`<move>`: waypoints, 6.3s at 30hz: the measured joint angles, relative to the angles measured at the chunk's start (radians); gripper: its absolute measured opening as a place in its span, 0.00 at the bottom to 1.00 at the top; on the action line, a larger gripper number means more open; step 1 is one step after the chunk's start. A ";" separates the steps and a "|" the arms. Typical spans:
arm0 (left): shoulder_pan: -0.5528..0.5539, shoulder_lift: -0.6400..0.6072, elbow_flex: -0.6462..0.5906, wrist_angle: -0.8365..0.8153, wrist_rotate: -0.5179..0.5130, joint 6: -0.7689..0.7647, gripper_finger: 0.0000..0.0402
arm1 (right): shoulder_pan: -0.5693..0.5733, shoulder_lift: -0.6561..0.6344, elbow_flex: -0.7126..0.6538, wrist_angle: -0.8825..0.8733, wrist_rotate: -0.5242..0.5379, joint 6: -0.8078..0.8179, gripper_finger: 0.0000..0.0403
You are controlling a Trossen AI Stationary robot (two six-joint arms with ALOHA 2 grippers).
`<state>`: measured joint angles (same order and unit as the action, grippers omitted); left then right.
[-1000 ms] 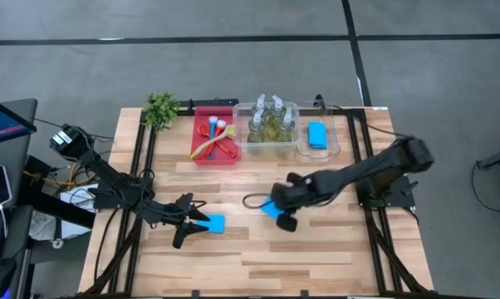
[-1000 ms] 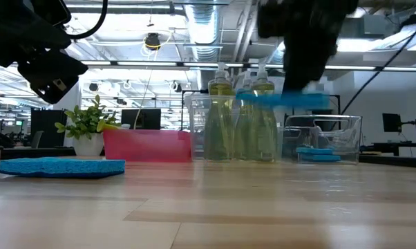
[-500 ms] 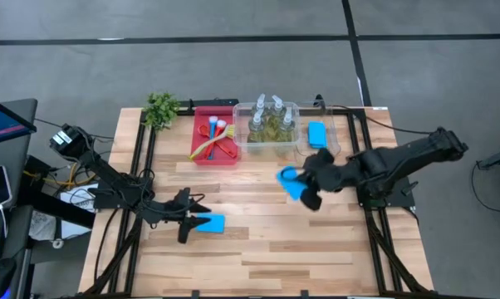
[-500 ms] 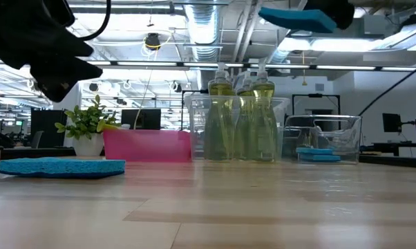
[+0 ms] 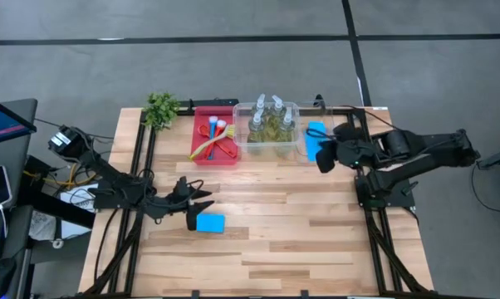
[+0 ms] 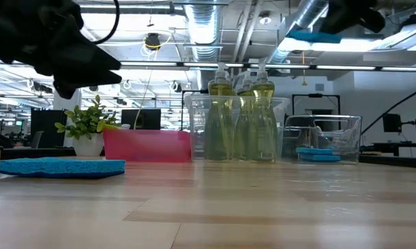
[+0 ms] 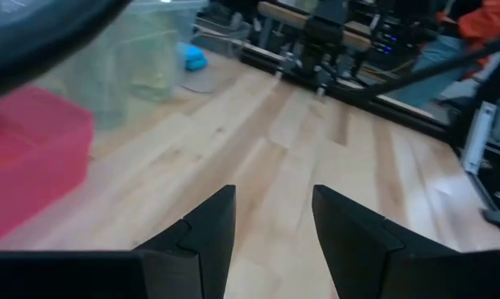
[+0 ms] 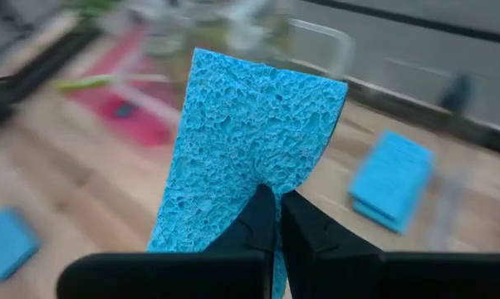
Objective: Pick & Place Kitchen Sink Supplies
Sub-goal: Put the blue dishwashing sponge into the transparent bin
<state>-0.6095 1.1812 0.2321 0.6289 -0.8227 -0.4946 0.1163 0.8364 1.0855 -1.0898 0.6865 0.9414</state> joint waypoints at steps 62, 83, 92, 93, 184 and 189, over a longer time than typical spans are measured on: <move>0.245 -0.063 0.000 0.000 -0.175 0.173 0.41 | -1.039 0.577 0.002 0.129 -0.631 -0.584 0.00; 0.245 -0.063 0.000 0.000 -0.170 0.173 0.41 | -1.048 0.578 0.002 0.137 -0.596 -0.575 0.04; 0.245 -0.063 0.000 0.000 -0.153 0.173 0.41 | -1.048 0.578 0.002 0.148 -0.580 -0.577 0.07; 0.245 -0.063 0.000 0.000 -0.152 0.173 0.41 | -1.048 0.578 0.002 0.151 -0.581 -0.577 0.08; 0.233 -0.063 0.000 -0.011 -0.148 0.172 0.41 | -1.012 0.393 0.002 0.202 -0.442 -0.577 0.32; 0.229 -0.063 0.000 -0.010 -0.148 0.166 0.41 | -0.953 0.264 0.002 0.240 -0.437 -0.605 0.32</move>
<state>-0.3801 1.1187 0.2321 0.6189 -0.9710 -0.3281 -0.8364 1.1003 1.0870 -0.8503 0.2497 0.3364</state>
